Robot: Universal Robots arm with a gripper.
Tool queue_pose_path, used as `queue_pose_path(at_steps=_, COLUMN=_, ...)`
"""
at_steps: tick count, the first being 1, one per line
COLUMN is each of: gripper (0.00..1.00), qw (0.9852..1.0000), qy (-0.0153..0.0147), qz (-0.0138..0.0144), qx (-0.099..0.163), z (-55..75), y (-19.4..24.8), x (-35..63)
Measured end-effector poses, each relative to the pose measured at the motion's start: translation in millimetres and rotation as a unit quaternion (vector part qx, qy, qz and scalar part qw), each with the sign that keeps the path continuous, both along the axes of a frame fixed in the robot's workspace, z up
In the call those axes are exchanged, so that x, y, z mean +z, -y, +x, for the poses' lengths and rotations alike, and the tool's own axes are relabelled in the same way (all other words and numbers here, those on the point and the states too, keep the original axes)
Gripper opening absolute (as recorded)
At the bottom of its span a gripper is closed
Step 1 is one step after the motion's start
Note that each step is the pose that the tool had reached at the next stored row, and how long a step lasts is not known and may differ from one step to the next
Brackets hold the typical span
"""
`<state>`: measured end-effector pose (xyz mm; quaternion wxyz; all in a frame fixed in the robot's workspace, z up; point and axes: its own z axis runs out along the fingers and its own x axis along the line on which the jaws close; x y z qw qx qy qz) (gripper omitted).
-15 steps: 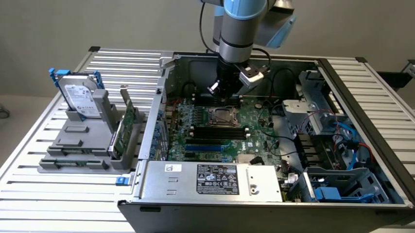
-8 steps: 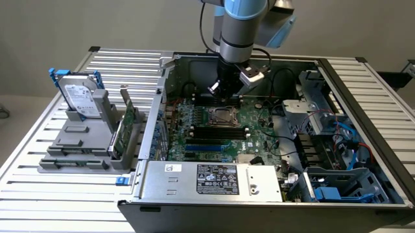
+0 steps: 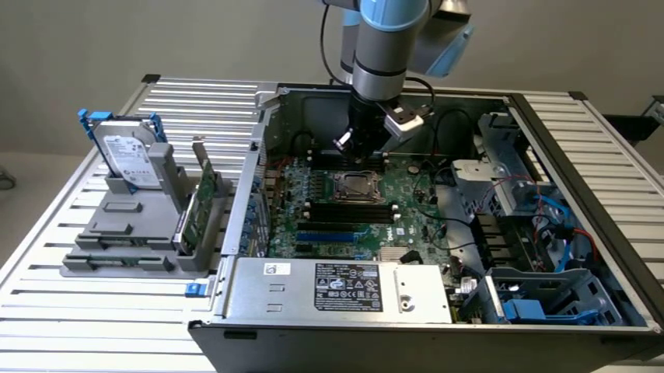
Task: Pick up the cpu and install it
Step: 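Install the first cpu locking lever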
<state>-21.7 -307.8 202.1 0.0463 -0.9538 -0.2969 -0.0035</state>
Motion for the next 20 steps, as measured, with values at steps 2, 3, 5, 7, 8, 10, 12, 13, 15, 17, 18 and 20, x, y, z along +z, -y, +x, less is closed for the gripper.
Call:
queue_pose_path(at_steps=2, gripper=0.11, qw=1.0, qy=0.0, qz=-0.0009, qx=0.0, z=0.1, y=-0.1, x=-0.1)
queue_pose_path(at_steps=3, gripper=0.11, qw=1.0, qy=0.0, qz=-0.0014, qx=0.0, z=0.1, y=-0.1, x=-0.2)
queue_pose_path(at_steps=5, gripper=0.11, qw=1.0, qy=0.0, qz=-0.0024, qx=0.0, z=0.1, y=-0.1, x=-0.3)
queue_pose_path(at_steps=7, gripper=0.11, qw=1.0, qy=0.0, qz=-0.0033, qx=0.0, z=0.2, y=-0.1, x=-0.4)
queue_pose_path(at_steps=8, gripper=0.11, qw=1.0, qy=0.0, qz=-0.0037, qx=0.0, z=0.2, y=-0.1, x=-0.5)
queue_pose_path(at_steps=10, gripper=0.11, qw=1.0, qy=0.0, qz=-0.0042, qx=0.0, z=0.2, y=-0.2, x=-0.6)
queue_pose_path(at_steps=12, gripper=0.11, qw=1.0, qy=0.0, qz=-0.0047, qx=0.0, z=0.3, y=-0.4, x=-0.7)
queue_pose_path(at_steps=13, gripper=0.11, qw=1.0, qy=0.0, qz=-0.0049, qx=0.0, z=0.3, y=-0.4, x=-0.7)
queue_pose_path(at_steps=15, gripper=0.11, qw=1.0, qy=0.0, qz=-0.0051, qx=0.0, z=0.4, y=-0.5, x=-0.9)
queue_pose_path(at_steps=17, gripper=0.11, qw=1.0, qy=0.0, qz=-0.0051, qx=0.0, z=0.4, y=-0.6, x=-1.5)
queue_pose_path(at_steps=18, gripper=0.11, qw=1.0, qy=0.0, qz=-0.0051, qx=0.0, z=0.4, y=-0.6, x=-1.8)
queue_pose_path(at_steps=20, gripper=0.11, qw=1.0, qy=0.0, qz=-0.0051, qx=0.0, z=0.5, y=-0.6, x=-2.4)
